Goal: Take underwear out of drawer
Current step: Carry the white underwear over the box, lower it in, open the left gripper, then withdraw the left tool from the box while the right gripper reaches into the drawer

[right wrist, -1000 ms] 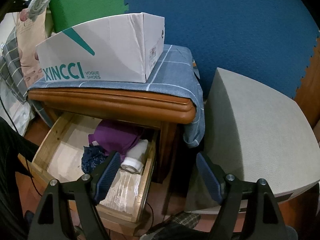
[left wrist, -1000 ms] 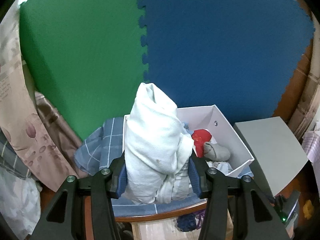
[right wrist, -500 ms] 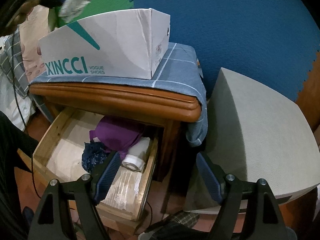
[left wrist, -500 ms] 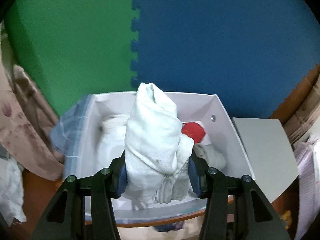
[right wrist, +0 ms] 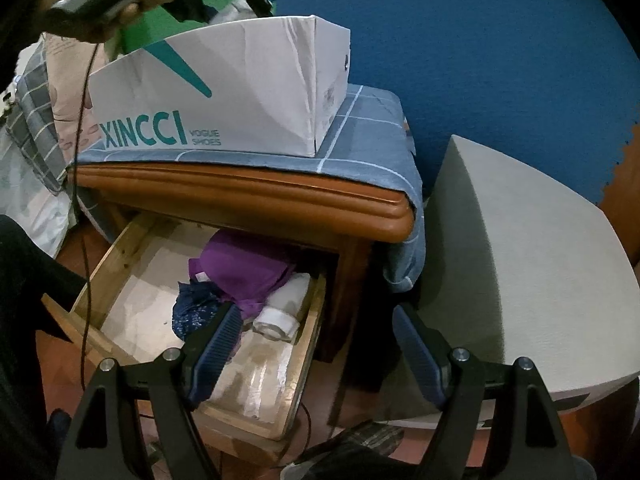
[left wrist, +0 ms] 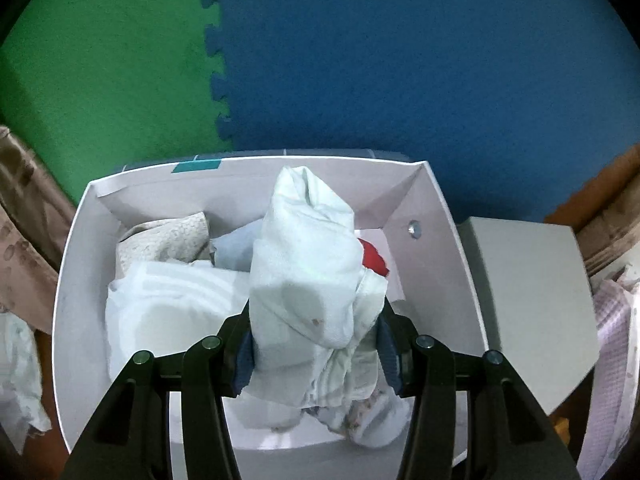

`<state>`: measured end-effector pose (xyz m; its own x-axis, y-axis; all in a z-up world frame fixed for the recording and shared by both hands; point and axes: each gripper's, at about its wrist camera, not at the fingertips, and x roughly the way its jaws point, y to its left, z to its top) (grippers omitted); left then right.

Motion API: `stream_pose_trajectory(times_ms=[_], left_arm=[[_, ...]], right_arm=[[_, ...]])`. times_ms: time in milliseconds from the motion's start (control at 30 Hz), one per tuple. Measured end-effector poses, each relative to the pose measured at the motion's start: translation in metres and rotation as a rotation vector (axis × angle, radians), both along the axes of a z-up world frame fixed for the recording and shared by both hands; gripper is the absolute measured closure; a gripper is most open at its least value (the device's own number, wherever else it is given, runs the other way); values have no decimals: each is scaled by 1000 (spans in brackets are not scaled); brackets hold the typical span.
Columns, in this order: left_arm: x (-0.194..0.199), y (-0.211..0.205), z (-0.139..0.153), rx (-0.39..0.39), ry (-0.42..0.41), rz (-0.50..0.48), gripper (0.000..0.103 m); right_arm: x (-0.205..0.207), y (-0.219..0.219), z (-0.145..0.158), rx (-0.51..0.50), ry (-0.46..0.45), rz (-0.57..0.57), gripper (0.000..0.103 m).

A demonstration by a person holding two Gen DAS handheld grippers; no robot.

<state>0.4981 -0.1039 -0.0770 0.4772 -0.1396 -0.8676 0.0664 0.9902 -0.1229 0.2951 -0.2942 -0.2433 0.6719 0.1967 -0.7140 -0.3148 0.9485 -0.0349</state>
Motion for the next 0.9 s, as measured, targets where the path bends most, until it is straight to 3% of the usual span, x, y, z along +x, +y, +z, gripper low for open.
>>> stream_pose_trajectory(times_ms=[467, 600, 767, 900], left_arm=[[40, -11, -26, 78, 72, 37, 52], [38, -8, -22, 63, 59, 52, 27], [13, 9, 9, -24, -31, 28, 22], [-59, 32, 53, -58, -247, -63, 9]], right_arm=[[1, 1, -1, 9, 14, 19, 23], [1, 3, -4, -5, 23, 22, 23], [2, 6, -8, -36, 36, 26, 23], [5, 16, -16, -83, 61, 46, 23]])
